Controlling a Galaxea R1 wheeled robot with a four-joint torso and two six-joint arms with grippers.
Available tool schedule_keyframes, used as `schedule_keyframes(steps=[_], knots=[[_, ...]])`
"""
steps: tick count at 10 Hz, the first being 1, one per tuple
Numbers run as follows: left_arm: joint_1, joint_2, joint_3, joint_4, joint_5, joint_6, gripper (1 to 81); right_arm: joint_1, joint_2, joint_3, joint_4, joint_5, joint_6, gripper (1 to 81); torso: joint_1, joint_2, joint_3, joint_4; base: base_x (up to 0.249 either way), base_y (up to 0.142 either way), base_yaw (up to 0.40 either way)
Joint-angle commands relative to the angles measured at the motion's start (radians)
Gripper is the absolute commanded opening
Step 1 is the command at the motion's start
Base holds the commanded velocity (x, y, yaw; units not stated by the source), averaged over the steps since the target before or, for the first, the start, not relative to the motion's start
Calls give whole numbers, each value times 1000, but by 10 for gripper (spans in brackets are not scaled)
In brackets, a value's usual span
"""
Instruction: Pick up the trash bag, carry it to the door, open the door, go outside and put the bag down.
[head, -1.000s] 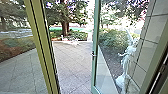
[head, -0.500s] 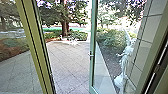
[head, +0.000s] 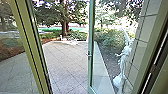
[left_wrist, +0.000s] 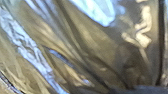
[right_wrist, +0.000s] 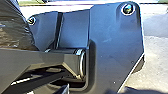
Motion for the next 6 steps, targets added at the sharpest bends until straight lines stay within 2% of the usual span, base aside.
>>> schedule_keyframes(steps=[1, 6], knots=[[-56, -6, 1, 10, 45, 2, 10, 48, 10, 4, -4, -72, -4, 811, 0, 0, 0, 0, 0, 0, 0], [-56, -5, 0, 8, 44, 0, 10, 43, 8, 3, -3, -72, -4, 811, 0, 0, 0, 0, 0, 0, 0]])
